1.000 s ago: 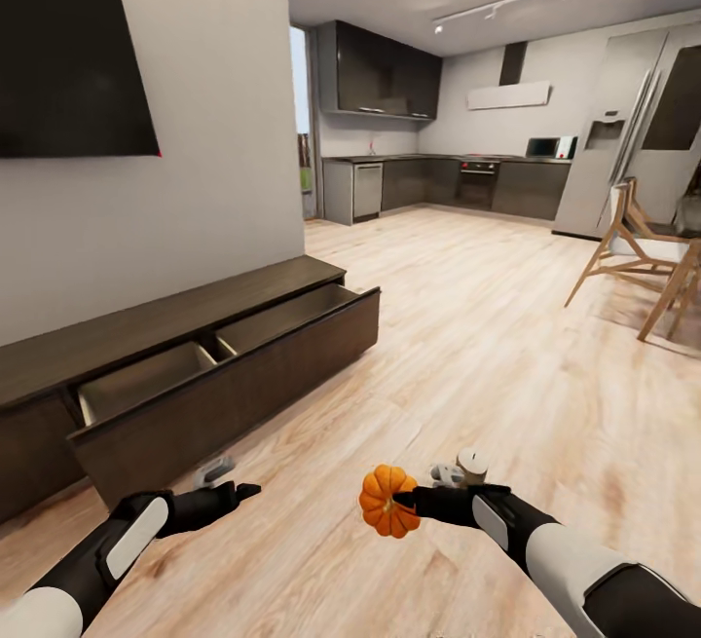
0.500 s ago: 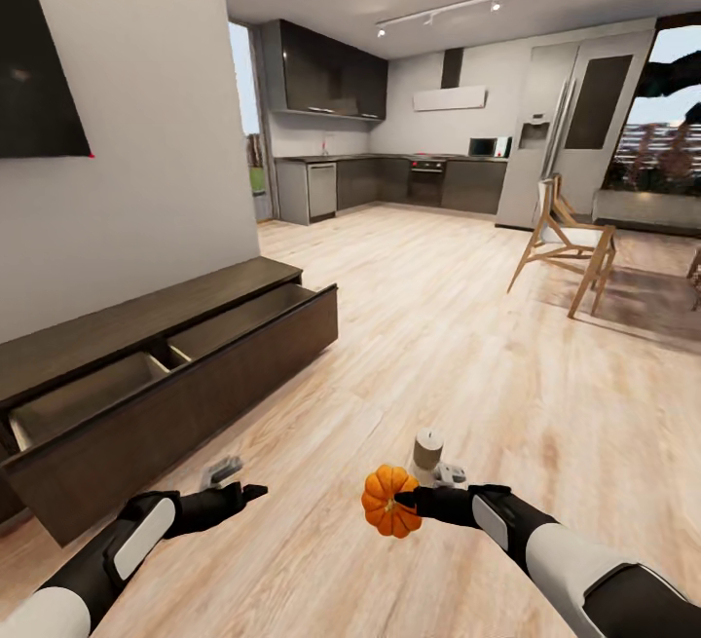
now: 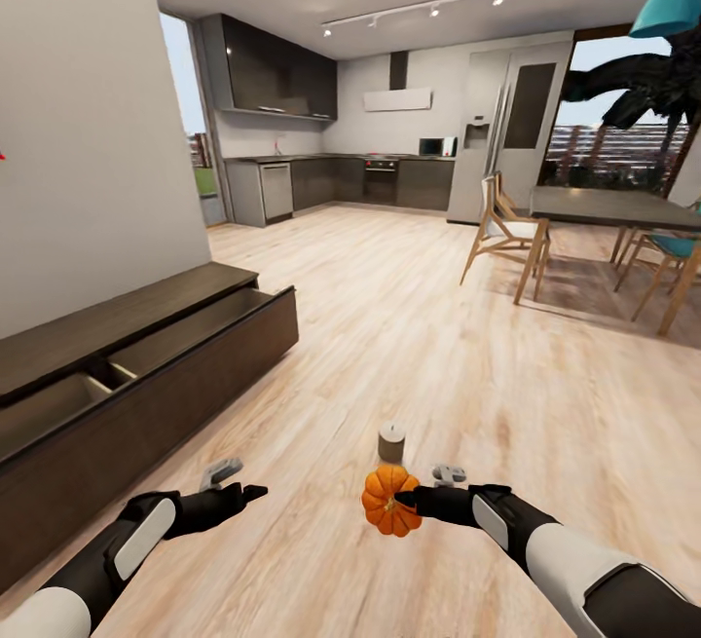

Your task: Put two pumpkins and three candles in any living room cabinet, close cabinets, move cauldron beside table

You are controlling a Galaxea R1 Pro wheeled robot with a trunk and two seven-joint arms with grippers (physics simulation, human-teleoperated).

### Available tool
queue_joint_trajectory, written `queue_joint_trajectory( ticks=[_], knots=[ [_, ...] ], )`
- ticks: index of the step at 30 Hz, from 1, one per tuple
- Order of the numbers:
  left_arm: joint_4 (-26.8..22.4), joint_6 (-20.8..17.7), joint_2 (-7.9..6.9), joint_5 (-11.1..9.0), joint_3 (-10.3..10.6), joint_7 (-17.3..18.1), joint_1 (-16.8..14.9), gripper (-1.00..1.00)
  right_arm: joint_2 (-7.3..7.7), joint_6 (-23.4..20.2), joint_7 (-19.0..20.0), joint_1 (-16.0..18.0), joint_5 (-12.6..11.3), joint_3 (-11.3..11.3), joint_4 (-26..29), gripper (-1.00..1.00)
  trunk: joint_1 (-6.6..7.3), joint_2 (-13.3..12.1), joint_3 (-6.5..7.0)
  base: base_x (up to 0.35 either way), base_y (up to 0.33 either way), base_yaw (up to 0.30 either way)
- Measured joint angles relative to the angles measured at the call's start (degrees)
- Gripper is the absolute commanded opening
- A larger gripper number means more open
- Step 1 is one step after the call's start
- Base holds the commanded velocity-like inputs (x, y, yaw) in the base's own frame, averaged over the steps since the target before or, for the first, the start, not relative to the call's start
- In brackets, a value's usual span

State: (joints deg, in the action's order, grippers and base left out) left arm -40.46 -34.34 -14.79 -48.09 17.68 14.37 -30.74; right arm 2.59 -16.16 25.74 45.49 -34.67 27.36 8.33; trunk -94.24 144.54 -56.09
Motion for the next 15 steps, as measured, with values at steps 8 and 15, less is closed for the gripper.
queue_joint_trajectory(
  ticks=[8,15],
  knots=[
    [0.1,0.1,0.0,0.0,0.0,0.0,0.0,1.0,0.02,0.0,0.1,0.0,-0.1,0.0,0.0,-1.0,0.0,0.0,0.03,0.0,0.0,-0.297],
    [0.1,0.1,0.0,0.0,-0.1,0.0,0.0,1.0,0.02,0.0,0.1,0.0,-0.1,0.0,0.0,-1.0,0.0,0.0,0.22,0.0,0.0,-0.297]
  ],
)
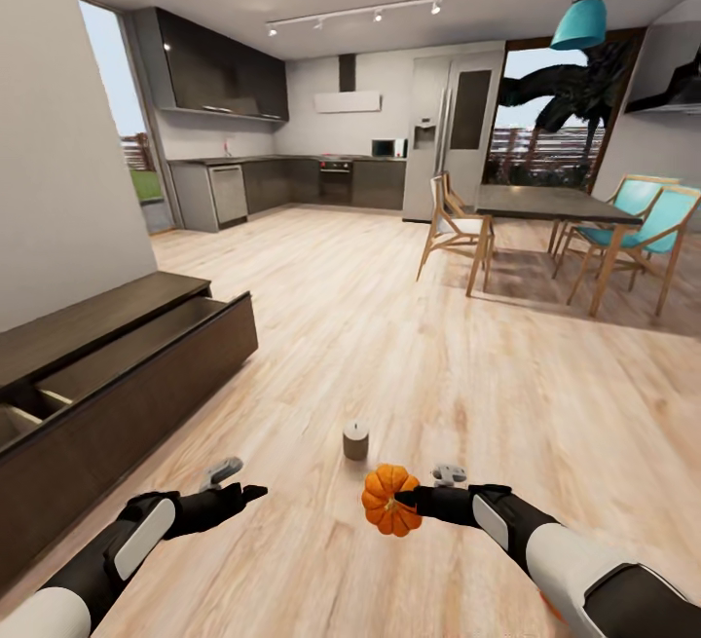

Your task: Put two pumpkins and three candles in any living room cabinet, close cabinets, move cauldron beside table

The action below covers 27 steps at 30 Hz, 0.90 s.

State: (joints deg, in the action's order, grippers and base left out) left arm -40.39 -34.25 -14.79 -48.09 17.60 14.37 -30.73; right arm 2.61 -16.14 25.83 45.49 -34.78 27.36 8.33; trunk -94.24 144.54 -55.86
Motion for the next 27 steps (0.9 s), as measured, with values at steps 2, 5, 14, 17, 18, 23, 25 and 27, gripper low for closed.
queue_joint_trajectory(
  ticks=[2,5,14,17,18,23,25,27],
  knots=[
    [0.0,0.0,0.0,0.0,0.0,0.0,0.0,1.0,0.0,0.0,0.0,0.0,0.0,0.0,0.0,-1.0,0.0,0.0,0.06,0.0,0.0,-0.297],
    [0.0,0.0,0.0,0.0,0.0,0.0,0.0,1.0,0.0,0.0,0.0,0.0,0.0,0.0,0.0,-1.0,0.0,0.0,0.15,0.0,0.0,-0.297],
    [0.0,0.0,0.0,0.0,0.0,0.0,0.0,1.0,0.0,0.0,0.0,0.0,0.0,0.0,0.0,-1.0,0.0,0.0,0.41,0.0,0.0,-0.297],
    [0.0,0.0,0.0,0.0,0.0,0.0,0.0,1.0,0.0,0.0,-0.1,0.0,0.0,0.0,0.0,-1.0,0.0,0.0,0.5,0.0,0.0,-0.297],
    [0.0,0.0,0.0,0.0,0.0,0.0,0.0,1.0,0.0,0.0,-0.1,0.0,0.0,0.0,0.0,-1.0,0.0,0.0,0.53,0.0,0.0,-0.297],
    [0.0,0.0,0.0,0.0,0.0,0.0,0.0,1.0,0.0,0.0,-0.1,0.0,0.0,0.0,0.0,-1.0,0.0,0.0,0.68,0.0,0.0,-0.297],
    [0.0,0.0,0.0,0.0,0.0,0.0,0.0,1.0,0.0,0.0,-0.1,0.0,0.0,0.0,0.0,-1.0,0.0,0.0,0.74,0.0,-0.035,-0.297],
    [0.0,0.0,0.0,0.0,0.0,0.0,0.0,1.0,0.0,0.0,-0.1,0.0,0.0,0.0,0.0,-1.0,0.0,0.0,0.8,0.0,-0.186,-0.297]
  ],
)
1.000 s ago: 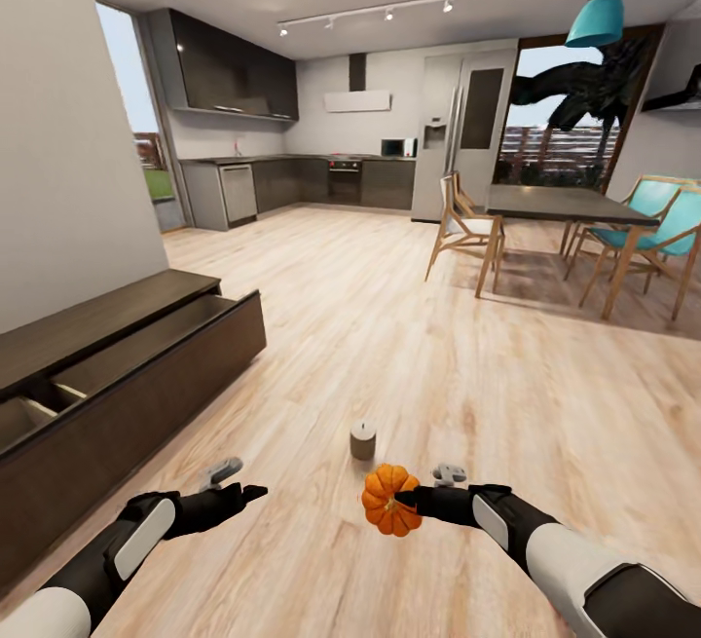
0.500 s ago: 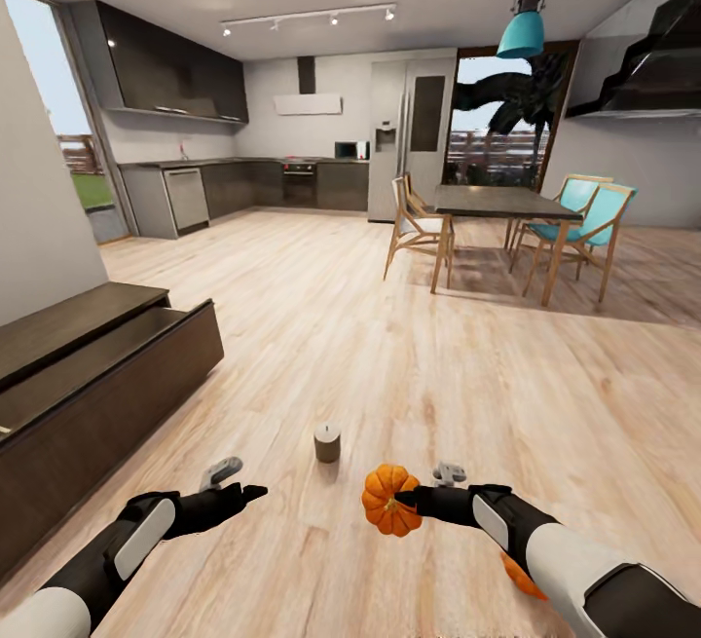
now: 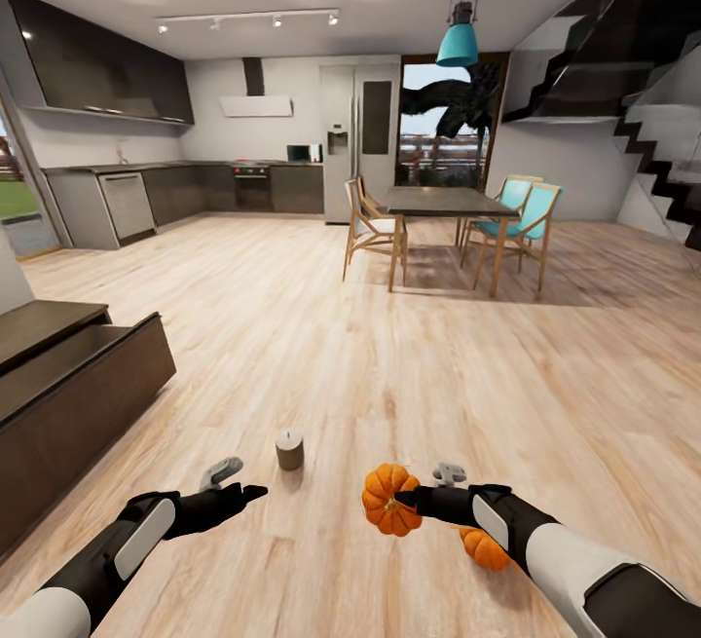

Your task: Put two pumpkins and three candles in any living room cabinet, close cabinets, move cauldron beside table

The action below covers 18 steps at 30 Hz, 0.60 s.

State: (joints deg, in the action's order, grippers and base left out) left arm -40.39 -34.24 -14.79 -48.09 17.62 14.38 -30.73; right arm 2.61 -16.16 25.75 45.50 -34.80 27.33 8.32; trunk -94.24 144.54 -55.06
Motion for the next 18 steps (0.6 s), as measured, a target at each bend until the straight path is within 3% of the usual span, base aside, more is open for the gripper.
queue_joint_trajectory(
  ticks=[13,18],
  knots=[
    [0.0,0.0,0.59,0.1,0.1,-0.1,0.0,1.0,-0.01,-0.1,0.0,0.0,0.0,0.0,0.0,-1.0,0.0,0.0,0.39,0.0,-0.292,-0.297],
    [1.8,-0.1,1.17,1.9,0.0,-0.2,0.0,1.0,0.08,-0.1,0.0,0.0,0.0,0.1,0.0,-1.0,0.0,0.0,0.54,0.041,-0.239,-0.297]
  ],
)
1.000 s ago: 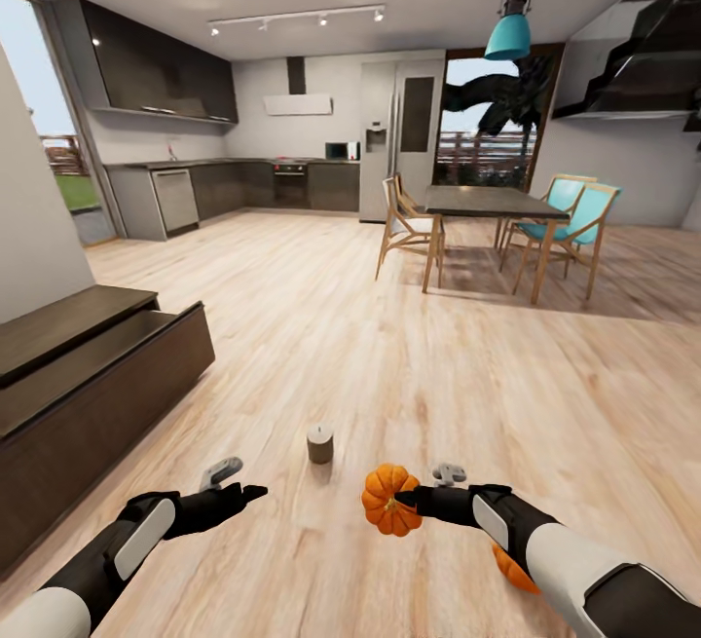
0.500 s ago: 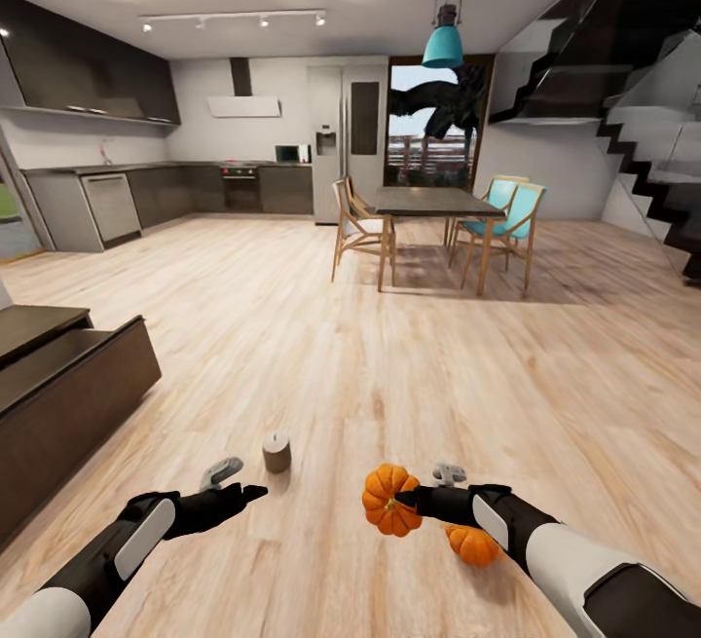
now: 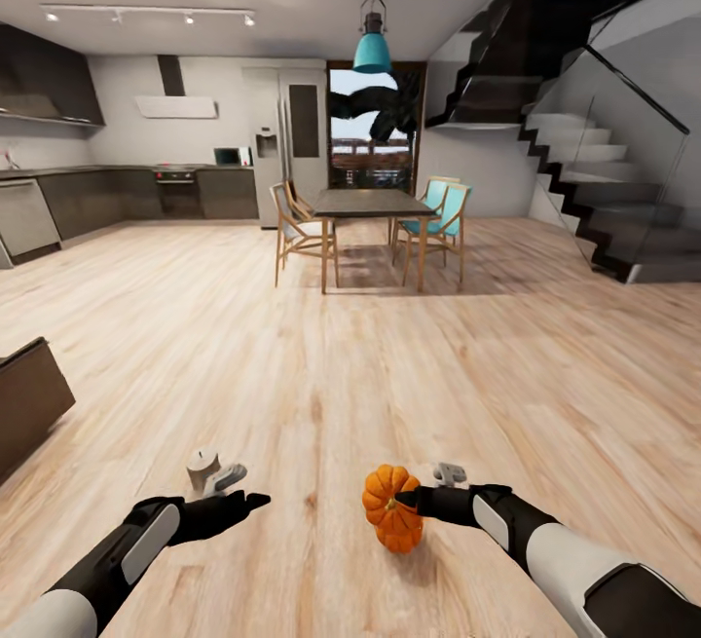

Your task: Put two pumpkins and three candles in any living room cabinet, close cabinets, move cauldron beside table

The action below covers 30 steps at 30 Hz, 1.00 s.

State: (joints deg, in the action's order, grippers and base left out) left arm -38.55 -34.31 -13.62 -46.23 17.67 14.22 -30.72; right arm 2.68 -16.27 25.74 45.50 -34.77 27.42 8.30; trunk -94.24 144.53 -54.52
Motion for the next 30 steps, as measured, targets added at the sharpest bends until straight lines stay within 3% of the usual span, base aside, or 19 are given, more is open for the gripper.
queue_joint_trajectory(
  ticks=[9,19,20,23,30],
  knots=[
    [0.2,-0.1,0.07,0.2,0.0,0.2,0.0,1.0,0.11,-0.1,0.0,0.0,-0.1,-0.2,0.1,-1.0,0.02,0.0,0.27,0.259,0.161,-0.297],
    [0.1,0.0,0.12,0.2,0.2,0.3,0.0,1.0,0.1,-0.2,0.1,0.0,-0.3,-0.4,0.1,-1.0,0.0,0.0,0.57,0.017,0.013,-0.297],
    [0.1,0.0,0.13,0.2,0.6,0.3,0.0,1.0,0.1,-0.2,0.1,0.0,-0.2,-0.4,0.1,-1.0,0.0,0.0,0.6,0.0,-0.036,-0.297],
    [0.1,0.0,0.38,0.2,4.8,0.2,0.0,1.0,0.1,-0.2,0.2,0.0,-0.2,-0.3,0.1,-1.0,0.0,0.0,0.67,0.0,-0.011,-0.206],
    [0.4,-0.3,0.08,-0.1,6.0,0.0,0.3,1.0,0.25,0.1,0.6,0.3,-0.3,-0.7,0.4,-1.0,0.0,0.0,0.69,0.0,-0.001,-0.023]
  ],
)
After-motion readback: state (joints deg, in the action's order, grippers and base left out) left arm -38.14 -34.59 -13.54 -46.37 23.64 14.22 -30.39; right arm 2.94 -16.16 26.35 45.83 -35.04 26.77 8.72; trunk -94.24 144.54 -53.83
